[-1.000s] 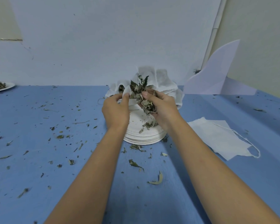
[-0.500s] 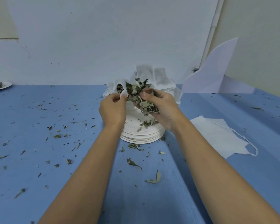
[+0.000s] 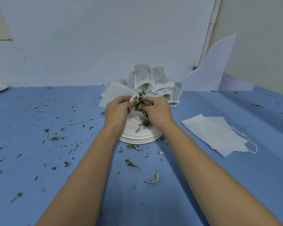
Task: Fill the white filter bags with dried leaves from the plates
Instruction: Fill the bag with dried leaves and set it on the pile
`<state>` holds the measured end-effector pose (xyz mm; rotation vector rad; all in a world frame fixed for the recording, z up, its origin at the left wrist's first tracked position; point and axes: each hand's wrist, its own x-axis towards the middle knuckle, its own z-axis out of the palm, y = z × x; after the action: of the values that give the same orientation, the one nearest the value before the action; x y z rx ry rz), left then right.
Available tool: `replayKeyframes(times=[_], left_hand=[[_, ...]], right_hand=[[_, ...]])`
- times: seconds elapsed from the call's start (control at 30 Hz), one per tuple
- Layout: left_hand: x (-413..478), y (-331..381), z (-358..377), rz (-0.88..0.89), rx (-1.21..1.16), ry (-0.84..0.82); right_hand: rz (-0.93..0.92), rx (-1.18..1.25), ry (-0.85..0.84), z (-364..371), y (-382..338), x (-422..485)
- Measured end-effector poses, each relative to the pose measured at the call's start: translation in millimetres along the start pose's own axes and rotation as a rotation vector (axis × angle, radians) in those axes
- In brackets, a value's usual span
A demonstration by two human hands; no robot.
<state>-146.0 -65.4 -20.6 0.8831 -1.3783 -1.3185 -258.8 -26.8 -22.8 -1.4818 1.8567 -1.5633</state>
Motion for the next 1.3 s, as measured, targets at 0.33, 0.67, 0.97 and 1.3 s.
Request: replayKeyframes(times=[0.33, 0.67, 0.97, 1.3], left_hand=[[-4, 0, 9, 0.085, 0.228, -0.208], [-3, -3, 7, 0.251, 0.481, -0.310], [3, -1, -3, 0.353, 0.583, 0.066], [3, -9, 3, 0.344, 0.627, 0.133]], right_hand=[[0.057, -0.050, 0.046, -1, 3, 4], [0.312, 0.384, -0.121, -2, -4, 9], [0.219, 0.487, -0.233, 10, -9, 7], [0.111, 0.151, -0.217, 7, -13, -3]])
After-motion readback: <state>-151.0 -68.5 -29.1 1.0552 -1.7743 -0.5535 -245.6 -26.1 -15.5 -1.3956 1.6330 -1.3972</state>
